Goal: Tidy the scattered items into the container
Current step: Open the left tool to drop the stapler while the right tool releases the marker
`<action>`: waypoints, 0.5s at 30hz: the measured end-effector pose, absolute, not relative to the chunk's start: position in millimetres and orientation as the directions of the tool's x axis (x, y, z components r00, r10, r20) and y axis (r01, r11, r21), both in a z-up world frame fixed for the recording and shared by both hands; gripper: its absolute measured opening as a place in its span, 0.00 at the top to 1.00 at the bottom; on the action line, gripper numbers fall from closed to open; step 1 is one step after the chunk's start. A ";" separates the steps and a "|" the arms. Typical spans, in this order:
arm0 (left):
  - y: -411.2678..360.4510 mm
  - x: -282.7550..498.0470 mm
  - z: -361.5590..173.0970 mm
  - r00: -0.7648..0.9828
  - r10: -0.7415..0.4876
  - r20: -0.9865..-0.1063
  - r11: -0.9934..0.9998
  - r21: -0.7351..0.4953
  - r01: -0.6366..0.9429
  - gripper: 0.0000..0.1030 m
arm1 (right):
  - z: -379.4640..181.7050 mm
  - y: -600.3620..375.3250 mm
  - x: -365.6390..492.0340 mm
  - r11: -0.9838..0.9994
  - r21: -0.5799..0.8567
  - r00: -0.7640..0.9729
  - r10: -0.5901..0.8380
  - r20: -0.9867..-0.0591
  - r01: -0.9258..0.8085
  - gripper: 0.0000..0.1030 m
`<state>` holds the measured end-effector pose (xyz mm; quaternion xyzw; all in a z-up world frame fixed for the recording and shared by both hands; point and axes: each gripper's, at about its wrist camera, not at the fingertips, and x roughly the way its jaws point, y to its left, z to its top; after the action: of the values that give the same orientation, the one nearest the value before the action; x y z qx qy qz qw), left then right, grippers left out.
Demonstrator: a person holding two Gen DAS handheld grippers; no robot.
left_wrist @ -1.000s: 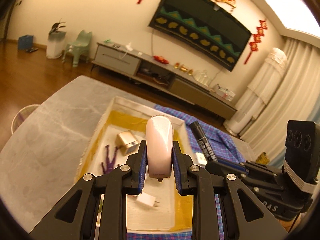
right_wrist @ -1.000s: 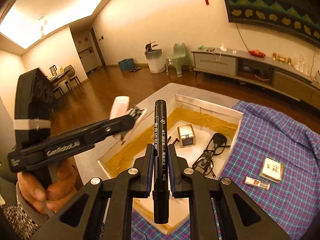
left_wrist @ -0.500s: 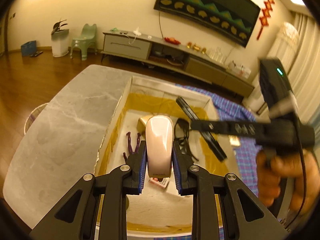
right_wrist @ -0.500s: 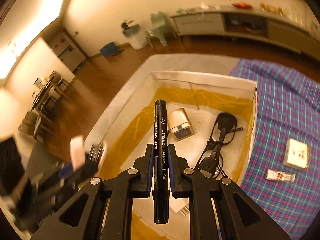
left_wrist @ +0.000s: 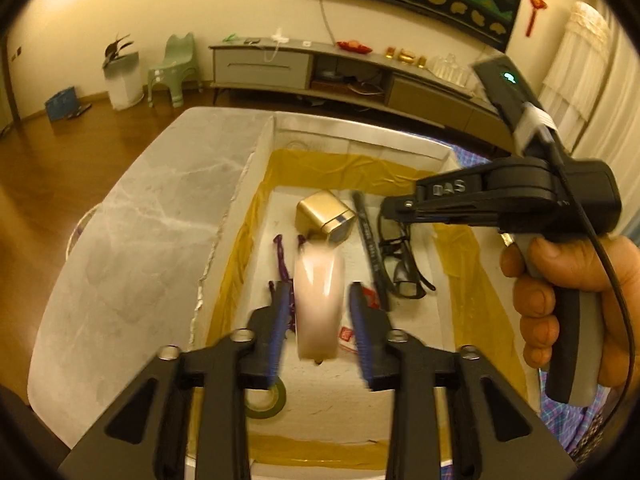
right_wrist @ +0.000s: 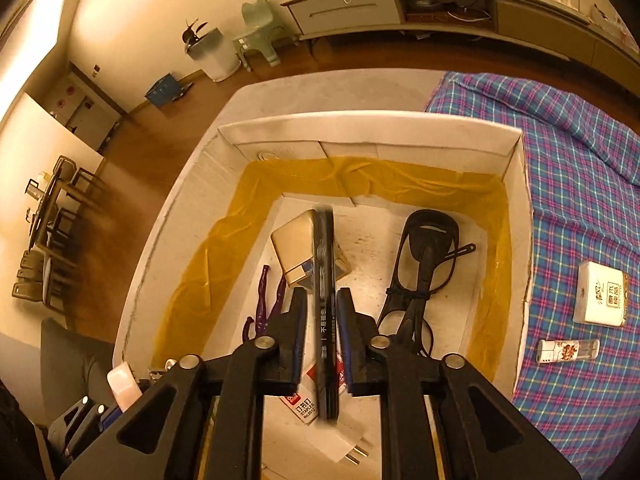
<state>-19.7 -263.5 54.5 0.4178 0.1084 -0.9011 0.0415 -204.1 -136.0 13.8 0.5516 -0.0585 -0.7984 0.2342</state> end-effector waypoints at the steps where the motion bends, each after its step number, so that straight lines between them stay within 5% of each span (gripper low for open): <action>1: -265.4 -18.4 55.9 -0.652 0.020 -0.758 -0.970 -0.172 0.171 0.63 | 13.9 -133.7 -204.4 -0.883 0.354 -0.282 -0.440 -0.853 0.307 0.80; 15: -261.2 -17.7 71.5 -0.691 0.065 -0.720 -0.965 -0.223 0.142 0.63 | 31.9 -115.1 -152.7 -0.766 0.463 -0.226 -0.597 -0.770 0.447 0.70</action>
<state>-17.7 -261.2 71.5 0.3922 0.1315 -0.9102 0.0212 -152.7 -115.1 31.9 0.5243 -0.0717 -0.7797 0.3348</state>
